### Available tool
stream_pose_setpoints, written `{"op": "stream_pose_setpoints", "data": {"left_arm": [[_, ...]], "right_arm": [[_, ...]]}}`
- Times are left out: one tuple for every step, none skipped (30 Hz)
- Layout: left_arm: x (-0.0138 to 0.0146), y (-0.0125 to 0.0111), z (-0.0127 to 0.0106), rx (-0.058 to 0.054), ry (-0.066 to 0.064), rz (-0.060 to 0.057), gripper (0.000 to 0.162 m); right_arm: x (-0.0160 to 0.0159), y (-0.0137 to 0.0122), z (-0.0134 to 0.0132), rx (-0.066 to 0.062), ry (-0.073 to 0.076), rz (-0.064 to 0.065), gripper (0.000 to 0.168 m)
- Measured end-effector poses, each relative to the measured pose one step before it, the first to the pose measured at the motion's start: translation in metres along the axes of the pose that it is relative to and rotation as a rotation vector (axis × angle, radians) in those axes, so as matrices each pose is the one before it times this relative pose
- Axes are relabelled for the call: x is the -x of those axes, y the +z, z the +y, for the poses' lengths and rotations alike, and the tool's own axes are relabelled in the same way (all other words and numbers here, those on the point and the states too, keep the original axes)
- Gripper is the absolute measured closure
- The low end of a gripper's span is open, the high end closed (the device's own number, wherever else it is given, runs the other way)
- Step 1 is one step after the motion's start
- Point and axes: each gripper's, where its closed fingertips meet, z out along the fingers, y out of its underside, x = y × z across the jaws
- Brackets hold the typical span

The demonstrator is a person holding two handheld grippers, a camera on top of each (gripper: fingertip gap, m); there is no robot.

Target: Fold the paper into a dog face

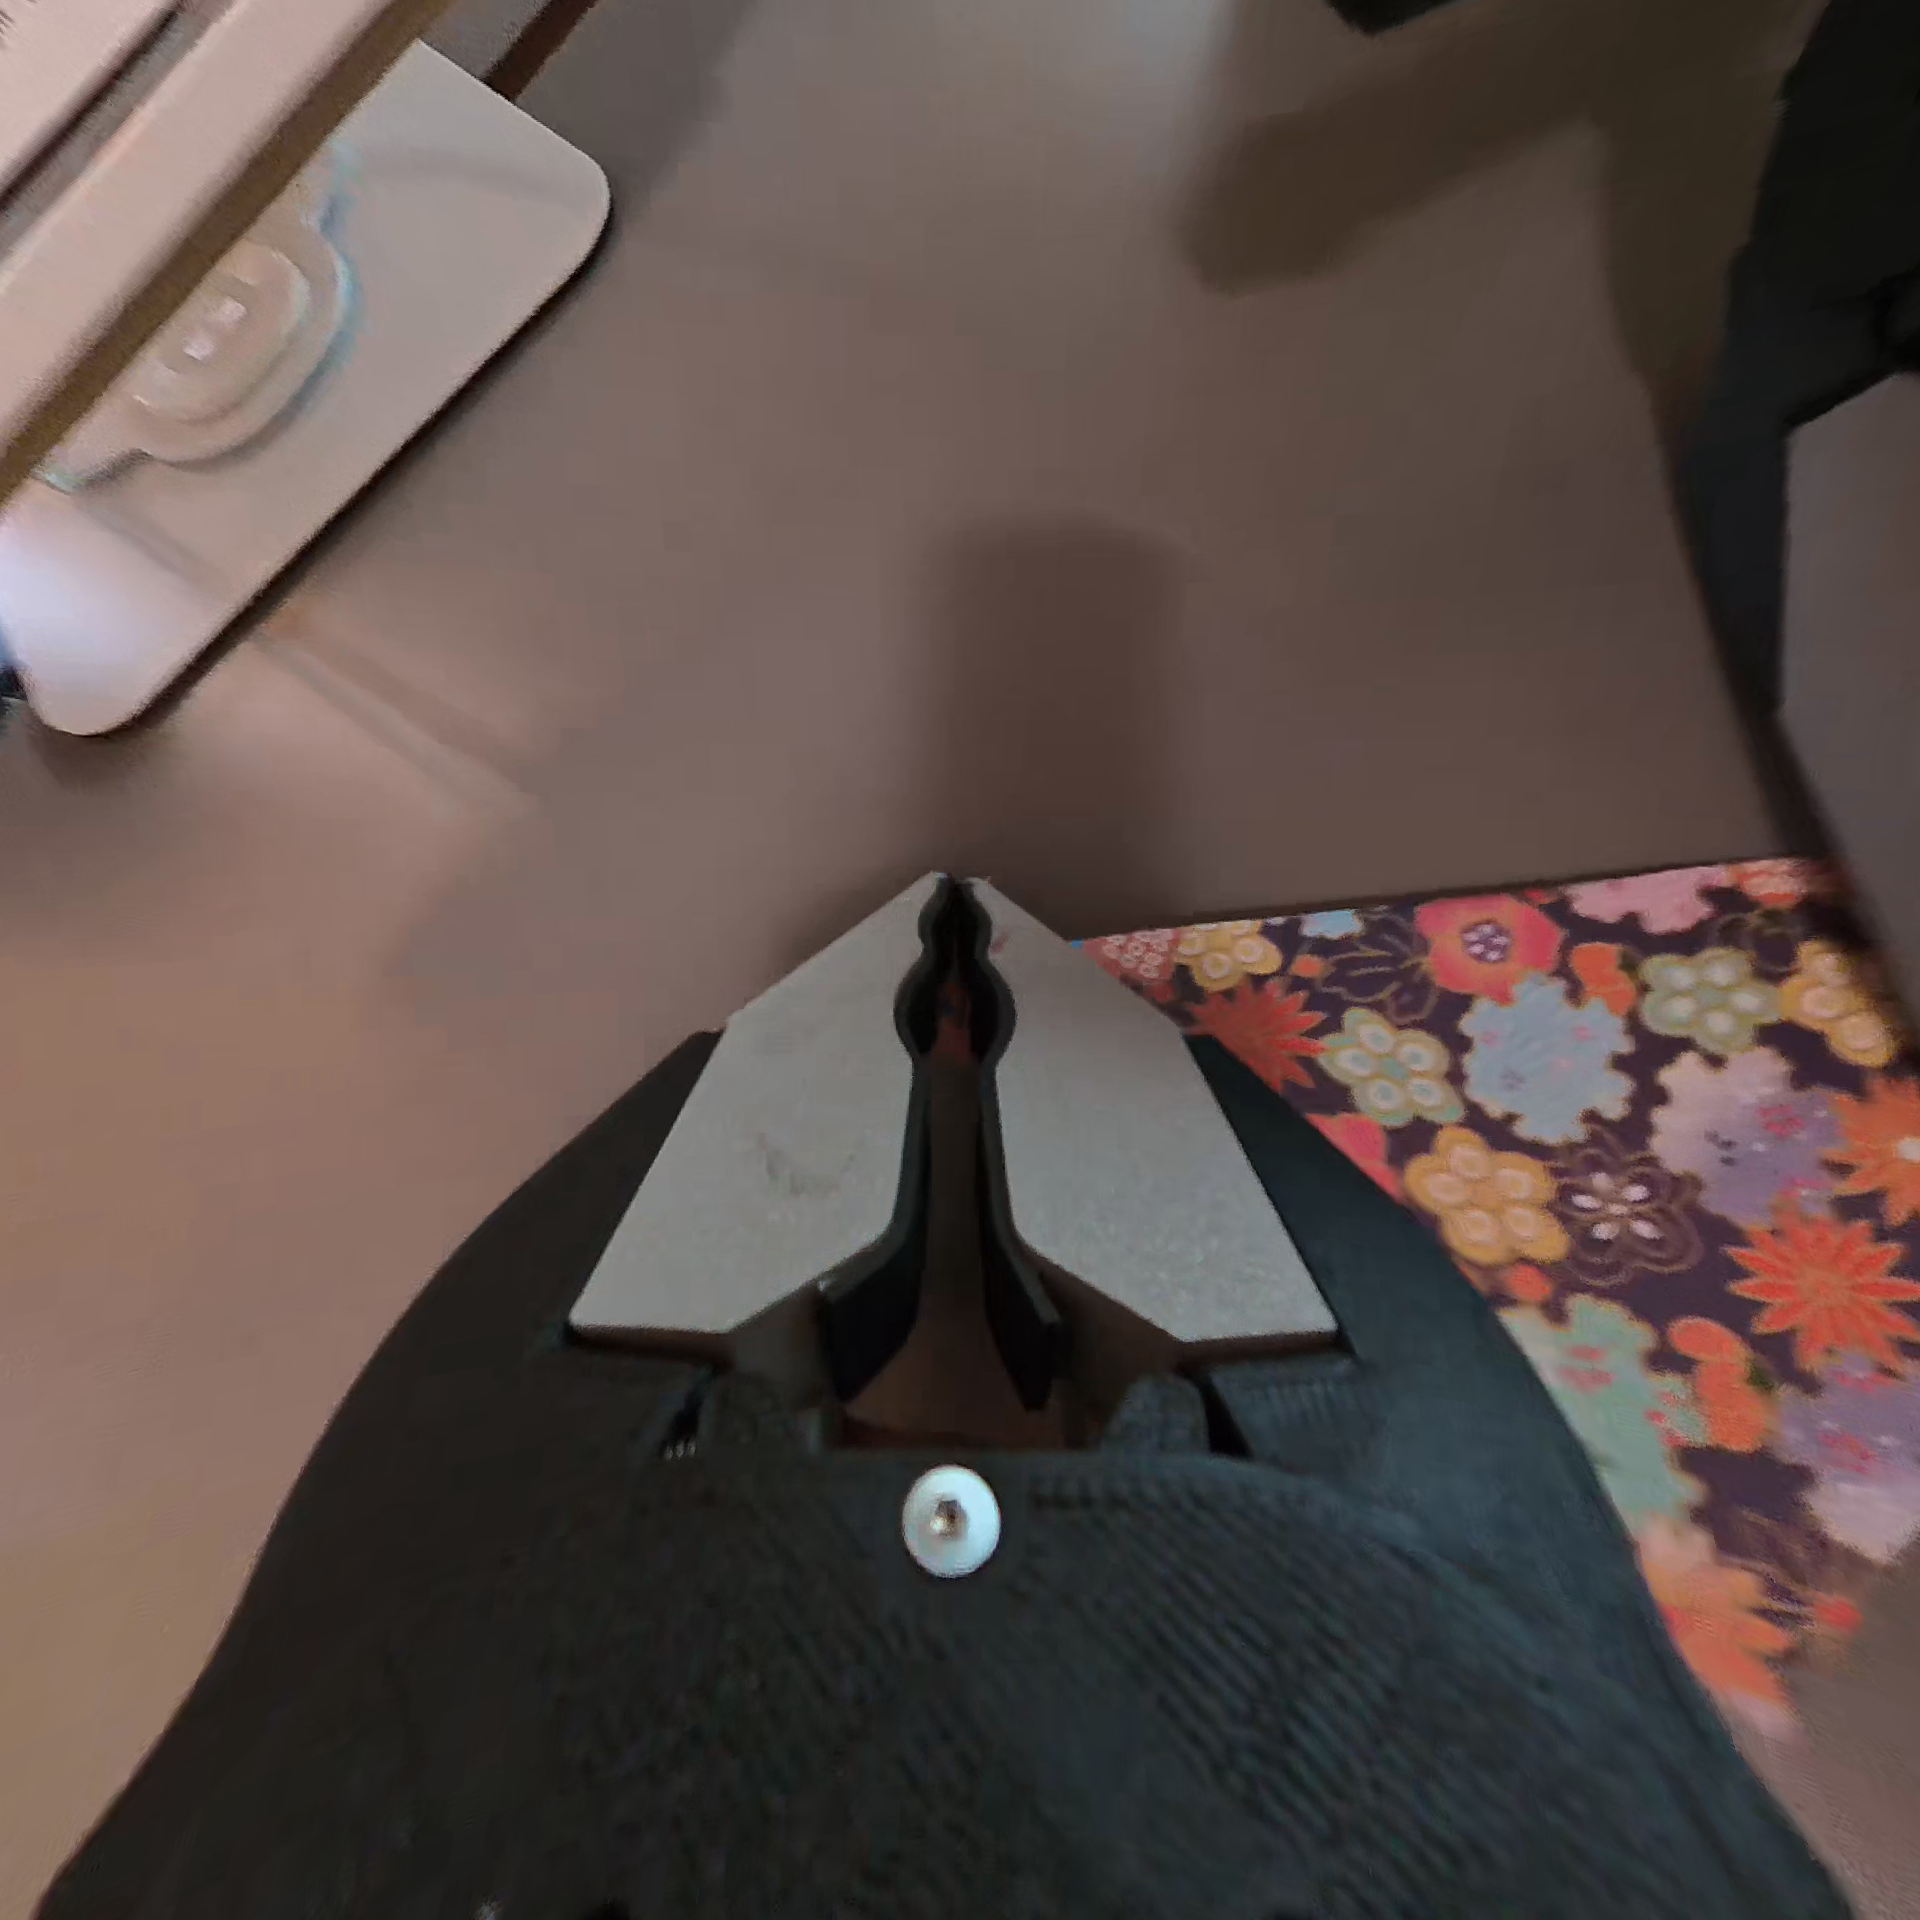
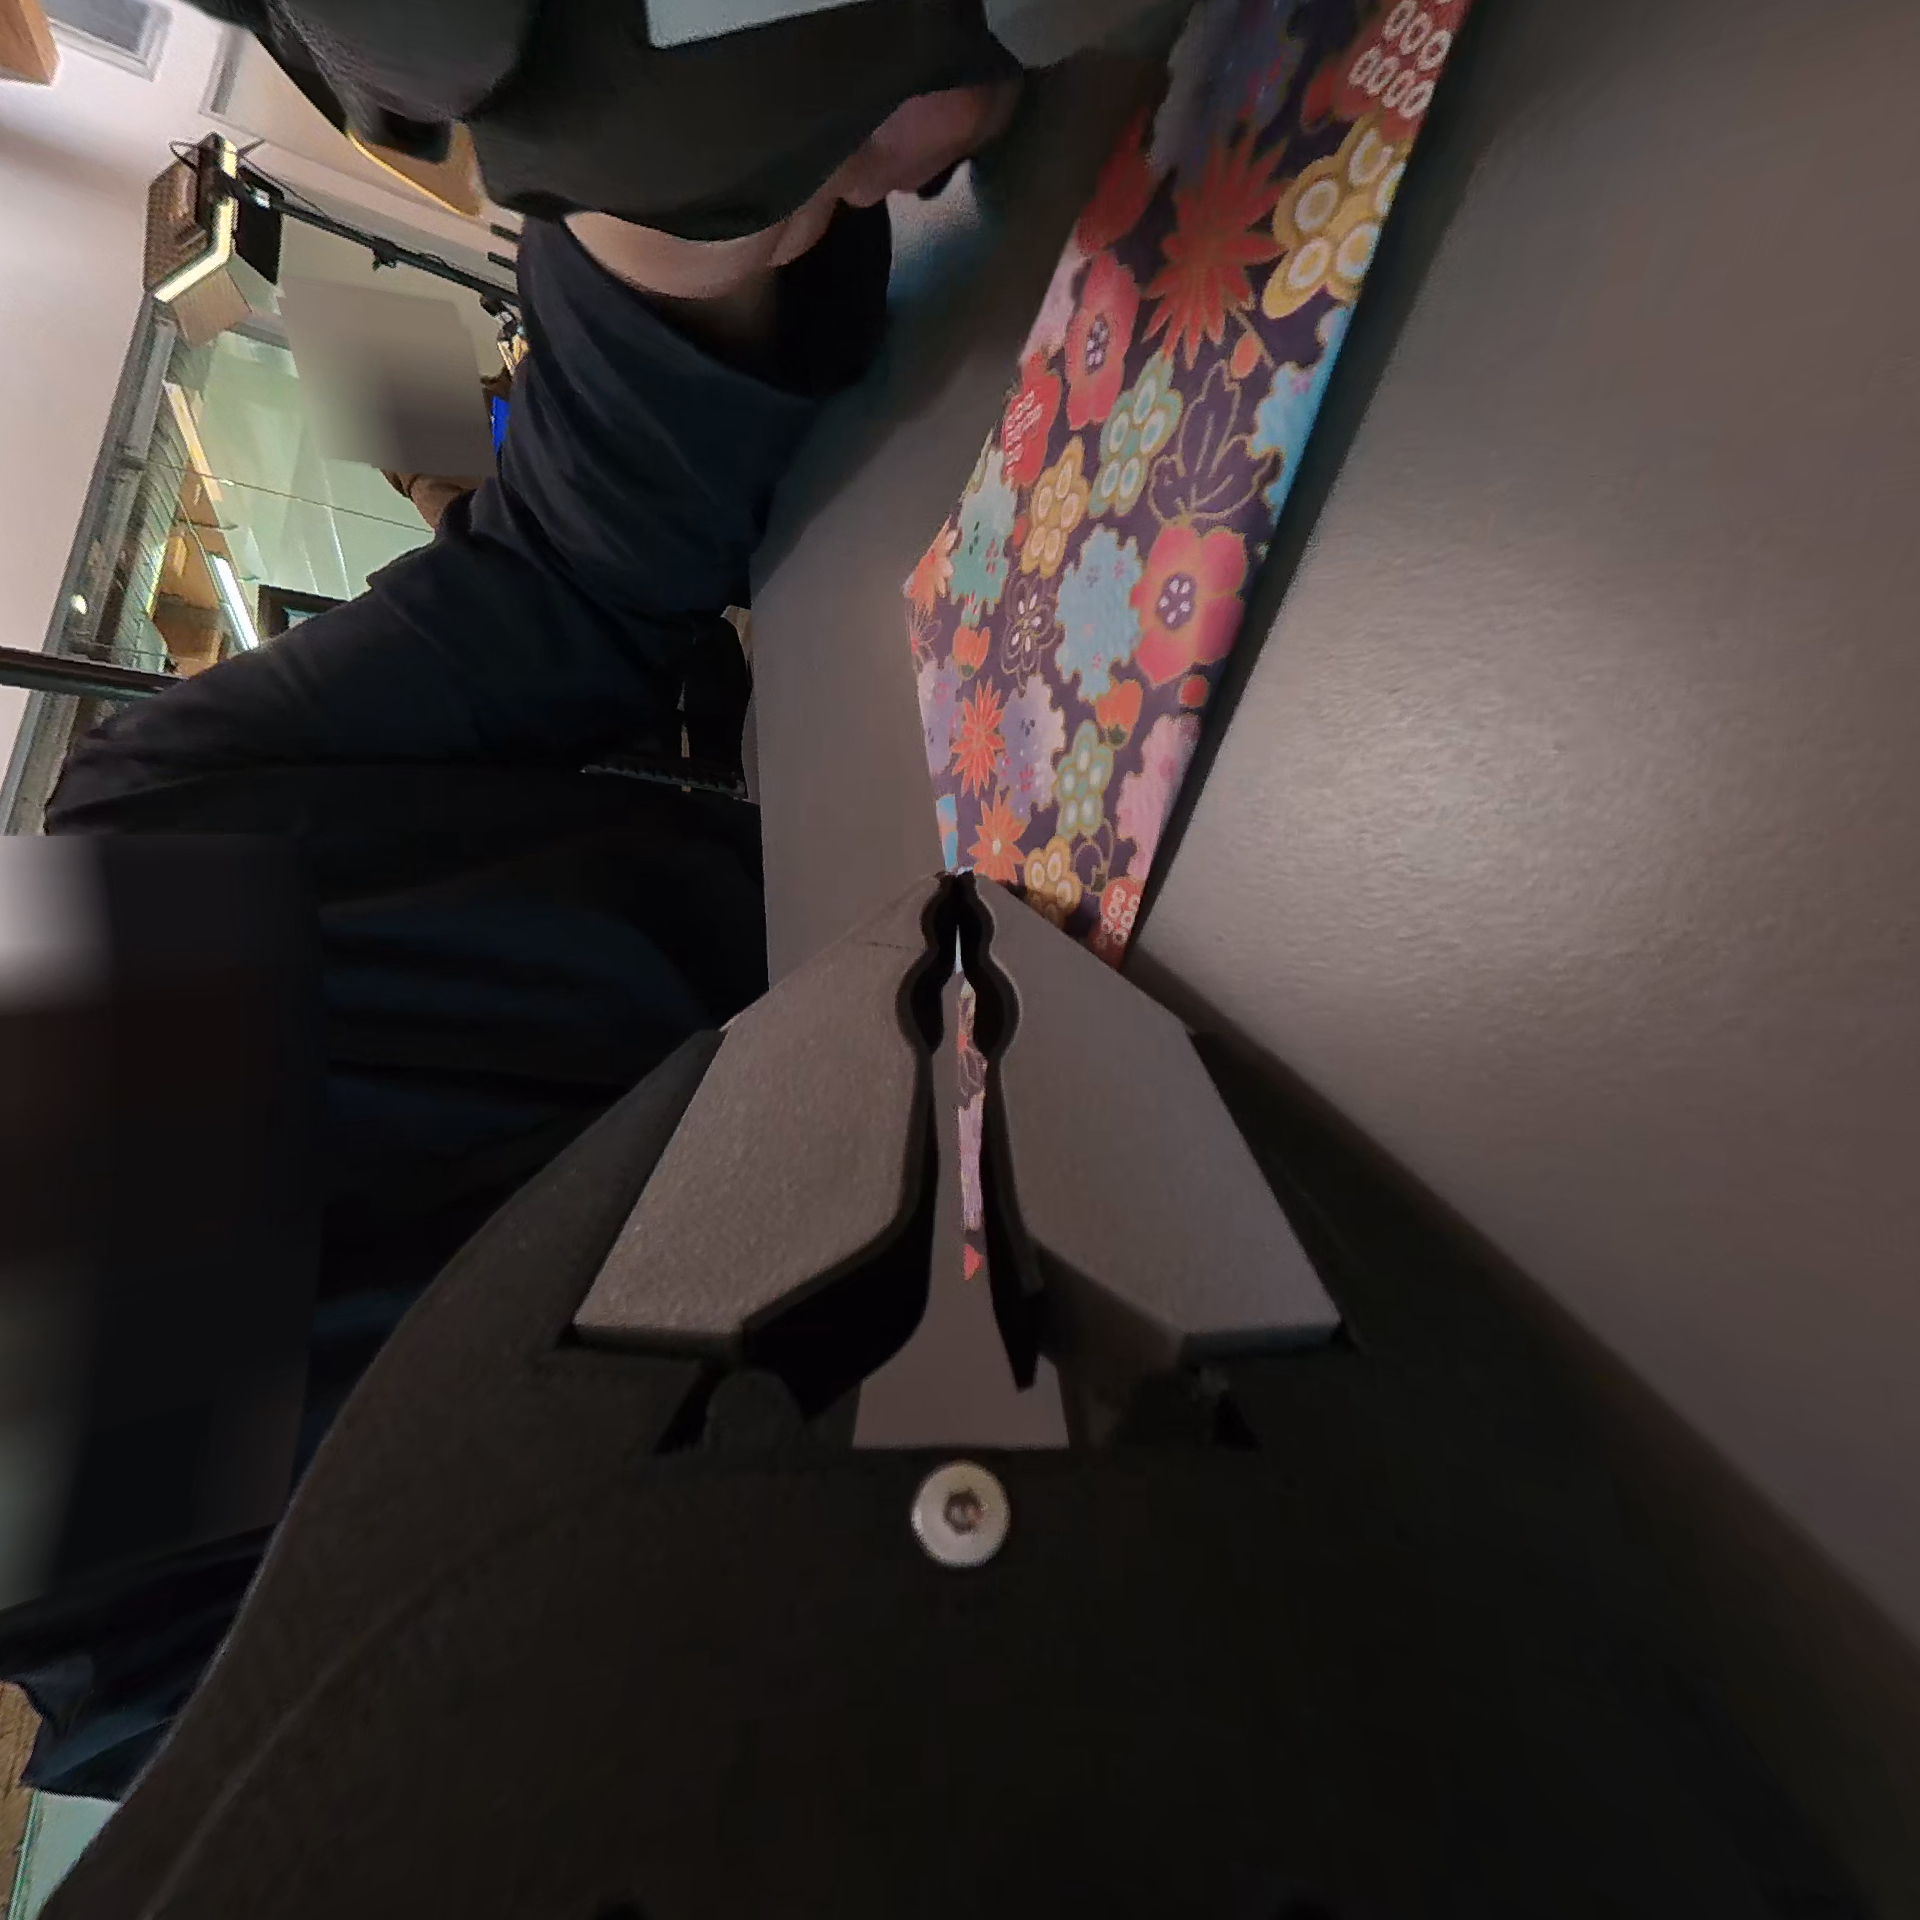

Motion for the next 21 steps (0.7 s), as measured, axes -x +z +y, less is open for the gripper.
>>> {"op": "stream_pose_setpoints", "data": {"left_arm": [[0.00594, -0.00037, 0.00231, 0.0039, 0.0541, -0.0541, 0.162], [0.00793, 0.00012, 0.00315, 0.0078, 0.0755, -0.0795, 0.162], [0.00841, 0.00031, 0.00287, 0.0057, 0.0897, -0.0971, 0.162], [0.00704, 0.0003, 0.00236, 0.0027, 0.0953, -0.1024, 0.162], [0.00445, 0.00031, 0.00174, 0.0027, 0.1044, -0.0981, 0.162], [0.00218, 0.00011, 0.00066, 0.0007, 0.1042, -0.083, 0.162], [0.00123, 0.00016, 0.0, -0.0007, 0.0784, -0.0621, 0.162], [0.00121, -0.00042, -0.0014, -0.0101, 0.0196, -0.024, 0.162], [0.0005, -0.00028, -0.00096, -0.0093, -0.0273, 0.0166, 0.162], [0.00544, -0.0003, -0.00036, -0.0101, -0.051, -0.0016, 0.162], [0.00738, -0.00095, -0.00171, -0.0232, -0.0594, -0.0066, 0.162], [0.00625, -0.00131, -0.00137, -0.021, -0.0542, 0.0, 0.162], [0.00511, -0.00128, -0.00043, -0.0156, -0.0429, 0.0027, 0.162], [0.00149, -0.00178, -0.00119, -0.0198, -0.0376, 0.0241, 0.162], [-0.00432, -0.0031, -0.00422, -0.0347, -0.0397, 0.0618, 0.162], [-0.00454, -0.00443, -0.0056, -0.039, -0.0406, 0.0623, 0.162], [0.00132, -0.00408, -0.00561, -0.0312, -0.0421, 0.0219, 0.162], [0.00389, -0.00348, -0.00566, -0.0223, -0.0343, 0.007, 0.162], [0.00585, -0.00344, -0.00581, -0.0187, -0.0329, -0.0022, 0.162], [0.00753, -0.00375, -0.00697, -0.0228, -0.0386, -0.0126, 0.162], [0.00428, -0.00407, -0.00848, -0.0305, -0.0426, 0.0055, 0.162]], "right_arm": [[-0.00012, -0.00016, -0.00007, -0.0023, 0.0013, 0.0004, 0.168], [-0.00009, -0.00016, -0.00007, -0.0023, 0.0014, 0.0002, 0.168], [-0.00004, -0.00017, -0.00008, -0.0017, 0.0016, -0.0002, 0.168], [-0.00003, -0.00005, -0.00006, -0.0012, 0.0017, -0.0007, 0.168], [-0.00001, -0.00003, 0.0, -0.0007, 0.0008, -0.0003, 0.168], [0.0, -0.00011, -0.00005, -0.0006, 0.0, 0.0005, 0.168], [-0.00007, -0.00007, 0.00001, -0.0011, 0.0003, 0.0006, 0.168], [-0.00005, -0.00012, 0.00004, -0.0016, 0.0012, 0.0001, 0.168], [-0.00001, -0.00024, -0.00001, -0.0016, 0.0011, 0.0001, 0.168], [-0.00003, -0.00011, 0.00012, -0.001, 0.0002, 0.0004, 0.168], [0.0, -0.00012, 0.00011, -0.0004, 0.0002, 0.0, 0.168], [0.00002, -0.00007, 0.00008, -0.0001, 0.0006, -0.0006, 0.168], [-0.00007, -0.0001, -0.00002, 0.0004, 0.0009, -0.0011, 0.168], [0.0001, -0.00006, 0.00013, 0.0006, 0.0012, -0.0016, 0.168], [0.00007, -0.00002, 0.00001, 0.0005, 0.0012, -0.0016, 0.168], [0.00005, 0.00003, 0.00001, 0.0005, 0.0005, -0.0009, 0.168], [0.00005, -0.00005, 0.0001, 0.0007, 0.0, -0.0004, 0.168], [-0.00007, 0.00003, 0.0, 0.0005, 0.0, -0.0003, 0.168], [0.00003, -0.00001, 0.00001, 0.0001, 0.0001, -0.0001, 0.168], [0.0, 0.00001, -0.00001, -0.0001, 0.0, 0.0, 0.168], [0.00003, 0.0, 0.0, 0.0, 0.0002, -0.0001, 0.168]]}}
